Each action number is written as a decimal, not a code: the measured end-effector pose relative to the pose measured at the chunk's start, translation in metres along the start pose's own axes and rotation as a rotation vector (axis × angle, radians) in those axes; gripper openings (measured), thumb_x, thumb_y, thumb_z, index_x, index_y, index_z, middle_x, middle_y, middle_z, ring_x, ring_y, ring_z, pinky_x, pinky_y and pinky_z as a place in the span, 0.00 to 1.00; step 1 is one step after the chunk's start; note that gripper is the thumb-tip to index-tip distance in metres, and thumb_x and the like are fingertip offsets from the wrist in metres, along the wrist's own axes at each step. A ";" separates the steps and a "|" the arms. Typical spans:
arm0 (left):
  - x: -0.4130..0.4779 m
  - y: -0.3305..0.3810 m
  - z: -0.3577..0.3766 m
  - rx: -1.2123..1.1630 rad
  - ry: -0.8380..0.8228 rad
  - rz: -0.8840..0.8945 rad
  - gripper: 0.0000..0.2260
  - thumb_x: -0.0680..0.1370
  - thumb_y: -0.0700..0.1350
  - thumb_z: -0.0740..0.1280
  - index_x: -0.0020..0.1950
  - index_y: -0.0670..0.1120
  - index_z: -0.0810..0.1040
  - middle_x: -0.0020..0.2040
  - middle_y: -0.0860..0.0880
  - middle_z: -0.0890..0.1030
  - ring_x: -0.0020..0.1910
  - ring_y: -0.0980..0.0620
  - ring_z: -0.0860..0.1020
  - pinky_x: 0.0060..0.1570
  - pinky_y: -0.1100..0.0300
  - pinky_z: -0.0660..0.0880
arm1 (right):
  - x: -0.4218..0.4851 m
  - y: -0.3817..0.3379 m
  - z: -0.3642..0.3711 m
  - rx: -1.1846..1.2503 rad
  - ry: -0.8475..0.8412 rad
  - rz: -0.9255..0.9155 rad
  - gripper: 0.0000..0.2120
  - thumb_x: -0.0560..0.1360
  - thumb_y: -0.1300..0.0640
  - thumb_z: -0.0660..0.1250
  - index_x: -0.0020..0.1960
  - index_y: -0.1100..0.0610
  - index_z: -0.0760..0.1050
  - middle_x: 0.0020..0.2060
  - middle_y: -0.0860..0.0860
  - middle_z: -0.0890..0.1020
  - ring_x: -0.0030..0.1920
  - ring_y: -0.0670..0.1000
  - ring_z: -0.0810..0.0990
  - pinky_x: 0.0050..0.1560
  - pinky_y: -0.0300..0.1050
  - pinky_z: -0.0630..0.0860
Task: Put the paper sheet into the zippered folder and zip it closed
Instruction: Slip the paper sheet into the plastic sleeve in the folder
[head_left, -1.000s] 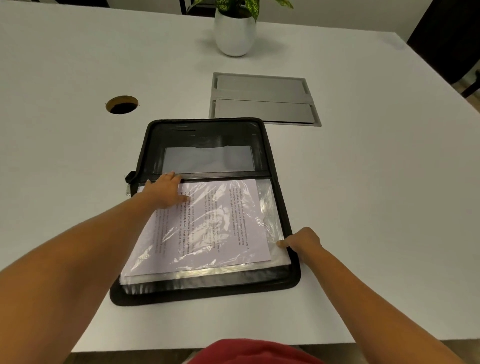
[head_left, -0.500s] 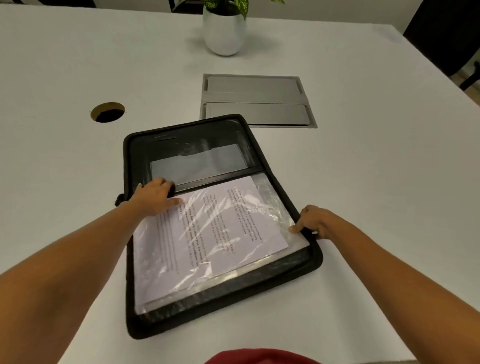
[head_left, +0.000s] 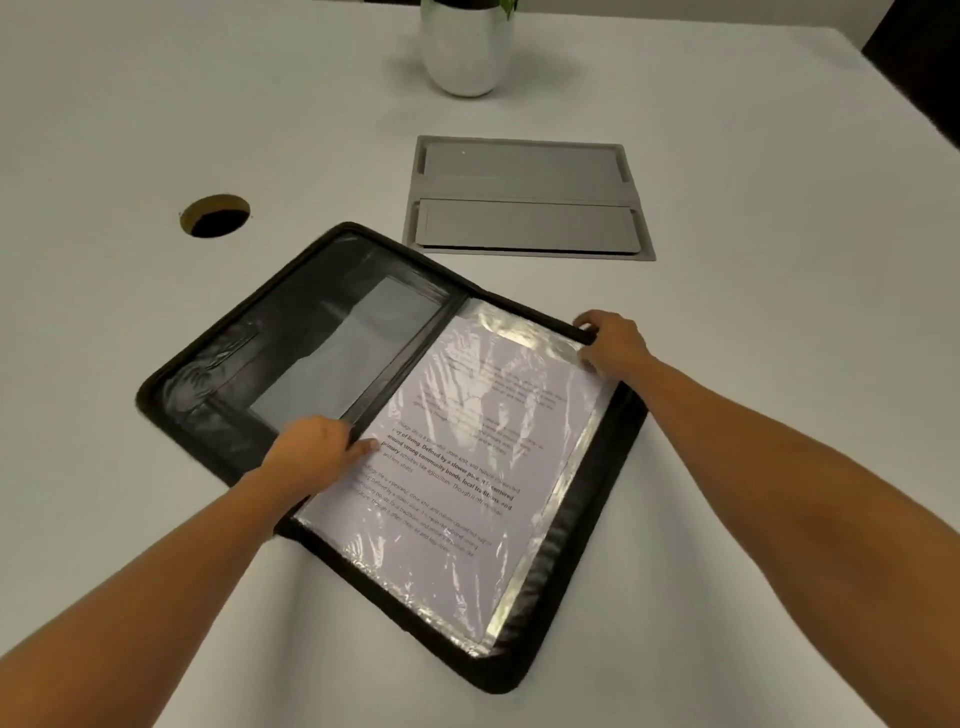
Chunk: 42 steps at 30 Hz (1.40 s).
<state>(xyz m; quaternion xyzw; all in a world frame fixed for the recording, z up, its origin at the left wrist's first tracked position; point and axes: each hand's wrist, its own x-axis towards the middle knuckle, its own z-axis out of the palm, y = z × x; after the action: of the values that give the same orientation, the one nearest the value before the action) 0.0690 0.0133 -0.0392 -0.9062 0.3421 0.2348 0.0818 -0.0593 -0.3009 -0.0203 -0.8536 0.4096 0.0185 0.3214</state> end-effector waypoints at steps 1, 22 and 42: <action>-0.002 0.006 0.002 0.010 0.007 -0.005 0.20 0.80 0.59 0.53 0.36 0.45 0.65 0.31 0.51 0.68 0.37 0.52 0.72 0.37 0.62 0.66 | 0.000 -0.002 0.005 0.019 0.058 -0.043 0.22 0.71 0.69 0.63 0.64 0.57 0.71 0.64 0.57 0.74 0.62 0.57 0.73 0.64 0.49 0.70; -0.042 0.112 0.031 -0.764 -0.070 -0.143 0.15 0.79 0.51 0.62 0.38 0.41 0.74 0.32 0.43 0.82 0.29 0.47 0.81 0.39 0.55 0.82 | -0.145 0.087 0.054 -0.051 0.281 0.307 0.27 0.76 0.45 0.60 0.71 0.53 0.60 0.73 0.58 0.58 0.73 0.58 0.55 0.69 0.63 0.56; -0.074 -0.046 0.055 -0.723 0.226 -0.755 0.34 0.75 0.55 0.66 0.75 0.42 0.57 0.76 0.38 0.52 0.75 0.36 0.48 0.70 0.34 0.46 | -0.164 0.076 0.079 0.190 0.256 0.194 0.21 0.79 0.60 0.56 0.71 0.57 0.61 0.75 0.57 0.55 0.74 0.57 0.56 0.72 0.56 0.60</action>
<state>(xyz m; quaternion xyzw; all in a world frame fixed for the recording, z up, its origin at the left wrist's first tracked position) 0.0306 0.1079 -0.0524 -0.9562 -0.1039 0.1931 -0.1941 -0.2044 -0.1784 -0.0749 -0.7713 0.5274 -0.0982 0.3426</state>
